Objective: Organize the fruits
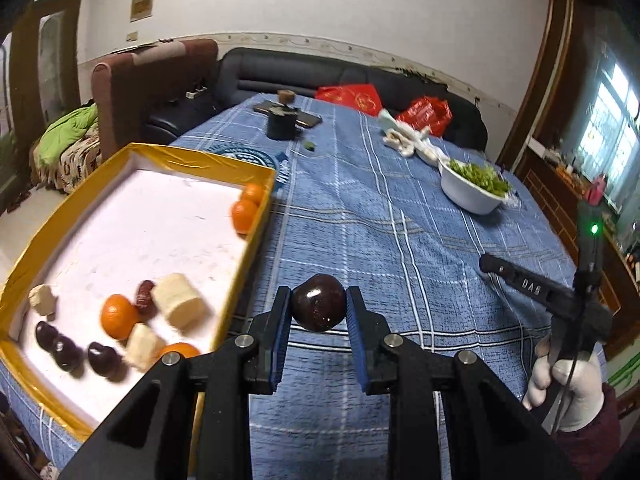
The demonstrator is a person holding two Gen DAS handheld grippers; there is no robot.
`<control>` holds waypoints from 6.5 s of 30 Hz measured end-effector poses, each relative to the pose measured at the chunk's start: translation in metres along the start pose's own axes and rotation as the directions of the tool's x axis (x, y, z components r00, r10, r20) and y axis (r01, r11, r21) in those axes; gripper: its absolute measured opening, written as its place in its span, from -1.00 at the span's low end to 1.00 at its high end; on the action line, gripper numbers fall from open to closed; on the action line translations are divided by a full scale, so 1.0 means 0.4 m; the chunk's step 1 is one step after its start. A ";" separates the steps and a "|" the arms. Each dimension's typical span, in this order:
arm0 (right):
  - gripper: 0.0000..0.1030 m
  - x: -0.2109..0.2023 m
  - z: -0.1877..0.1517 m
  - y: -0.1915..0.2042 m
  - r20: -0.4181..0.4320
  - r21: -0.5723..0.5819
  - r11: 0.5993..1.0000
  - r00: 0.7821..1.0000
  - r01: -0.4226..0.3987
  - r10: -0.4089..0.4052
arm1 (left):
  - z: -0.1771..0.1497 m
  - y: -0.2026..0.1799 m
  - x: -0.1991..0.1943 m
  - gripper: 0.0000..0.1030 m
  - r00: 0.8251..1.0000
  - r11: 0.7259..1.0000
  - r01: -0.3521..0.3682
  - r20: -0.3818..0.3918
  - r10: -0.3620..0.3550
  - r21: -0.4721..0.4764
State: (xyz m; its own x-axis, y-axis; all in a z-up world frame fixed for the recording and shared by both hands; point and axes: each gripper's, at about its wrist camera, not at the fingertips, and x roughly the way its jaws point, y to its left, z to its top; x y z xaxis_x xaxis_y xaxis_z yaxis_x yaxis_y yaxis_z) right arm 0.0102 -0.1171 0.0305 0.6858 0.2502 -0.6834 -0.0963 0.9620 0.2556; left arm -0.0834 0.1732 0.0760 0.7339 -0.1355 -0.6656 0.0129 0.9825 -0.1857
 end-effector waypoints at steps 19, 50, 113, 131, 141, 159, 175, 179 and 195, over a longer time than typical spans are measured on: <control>-0.31 -0.027 -0.021 0.517 -0.136 -0.210 0.920 0.942 -0.330 0.307 | -0.058 0.473 -0.106 -0.49 0.993 0.914 -0.068 0.058 0.099 -0.399; 0.32 0.004 -0.067 0.639 -0.177 -0.166 0.933 0.941 -0.318 0.289 | -0.081 0.402 -0.133 0.48 0.989 0.949 -0.096 0.083 0.126 -0.299; 0.80 -0.269 -0.266 0.423 0.165 -0.236 0.972 0.986 0.013 0.027 | -0.163 0.000 -0.407 1.00 0.736 0.913 -0.399 0.566 0.371 -0.081; 0.86 -0.227 -0.277 0.510 0.052 -0.348 0.935 0.995 -0.064 0.087 | -0.109 0.031 -0.246 1.00 0.888 0.918 -0.394 0.237 0.393 -0.045; 0.86 -0.198 -0.292 0.511 0.004 -0.301 0.951 0.997 -0.070 0.074 | -0.125 0.055 -0.202 1.00 0.912 0.927 -0.372 0.164 0.375 -0.047; 0.86 -0.177 -0.301 0.527 -0.032 -0.320 0.945 0.998 -0.065 0.058 | -0.136 0.083 -0.163 1.00 0.941 0.943 -0.324 0.075 0.329 -0.075; 0.86 -0.173 -0.306 0.524 -0.041 -0.315 0.947 0.998 -0.067 0.057 | -0.145 0.079 -0.154 1.00 0.949 0.950 -0.307 0.049 0.310 -0.064; 0.86 -0.166 -0.314 0.528 -0.053 -0.325 0.943 0.997 -0.068 0.054 | -0.146 0.082 -0.151 1.00 0.952 0.952 -0.300 0.041 0.303 -0.068; 0.87 -0.166 -0.318 0.541 -0.047 -0.345 0.937 0.998 -0.055 0.042 | -0.147 0.107 -0.149 1.00 0.951 0.949 -0.304 0.034 0.308 -0.087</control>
State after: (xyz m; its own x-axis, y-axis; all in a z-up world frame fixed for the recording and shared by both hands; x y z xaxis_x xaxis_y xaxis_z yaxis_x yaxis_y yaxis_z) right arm -0.1478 0.0884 0.0443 0.6464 0.2950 -0.7037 -0.3772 0.9252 0.0414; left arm -0.1665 0.2160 0.0650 0.7246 0.1778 -0.6658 -0.2700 0.9621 -0.0369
